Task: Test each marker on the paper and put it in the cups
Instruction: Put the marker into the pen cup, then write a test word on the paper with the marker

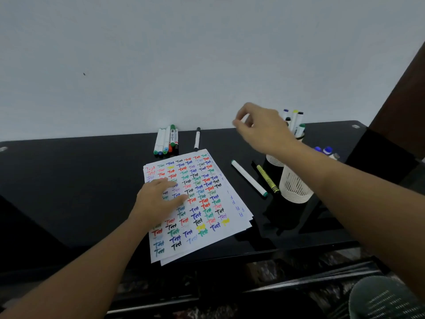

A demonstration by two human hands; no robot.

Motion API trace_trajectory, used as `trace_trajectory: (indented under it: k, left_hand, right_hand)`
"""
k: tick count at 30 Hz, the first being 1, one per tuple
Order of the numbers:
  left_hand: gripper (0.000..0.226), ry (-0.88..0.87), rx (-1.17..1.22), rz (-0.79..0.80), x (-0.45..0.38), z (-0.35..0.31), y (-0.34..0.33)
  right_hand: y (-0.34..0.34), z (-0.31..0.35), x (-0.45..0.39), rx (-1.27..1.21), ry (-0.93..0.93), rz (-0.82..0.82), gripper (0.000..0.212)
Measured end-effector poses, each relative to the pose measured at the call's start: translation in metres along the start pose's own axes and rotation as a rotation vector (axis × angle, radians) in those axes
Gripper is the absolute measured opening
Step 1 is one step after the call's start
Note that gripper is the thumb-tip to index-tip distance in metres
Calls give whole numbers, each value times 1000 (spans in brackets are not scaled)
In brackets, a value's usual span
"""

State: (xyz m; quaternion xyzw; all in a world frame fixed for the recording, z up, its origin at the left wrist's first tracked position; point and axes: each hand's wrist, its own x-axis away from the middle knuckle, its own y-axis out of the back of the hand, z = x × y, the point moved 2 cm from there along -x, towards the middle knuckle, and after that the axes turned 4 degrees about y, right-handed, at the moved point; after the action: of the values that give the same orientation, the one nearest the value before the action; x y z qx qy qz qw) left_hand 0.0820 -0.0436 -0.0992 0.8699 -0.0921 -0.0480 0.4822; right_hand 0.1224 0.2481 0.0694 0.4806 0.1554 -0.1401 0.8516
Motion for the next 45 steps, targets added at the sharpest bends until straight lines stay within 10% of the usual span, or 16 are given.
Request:
trace_trajectory:
  k: [9, 22, 31, 38, 45]
  left_hand:
    - [84, -65, -214, 75, -20, 15, 19]
    - [76, -107, -161, -34, -24, 30, 8]
    - [73, -113, -143, -46, -25, 31, 7]
    - [77, -94, -135, -57, -24, 27, 10]
    - [87, -68, 34, -225, -13, 20, 15]
  right_hand:
    - [-123, 1, -8, 117, -3, 667, 64]
    - [-194, -24, -88, 517, 159, 528, 72]
    - [-206, -31, -106, 704, 383, 329, 35]
    - [-157, 10, -70, -4, 288, -159, 16]
    - [-143, 18, -3, -386, 78, 196, 12]
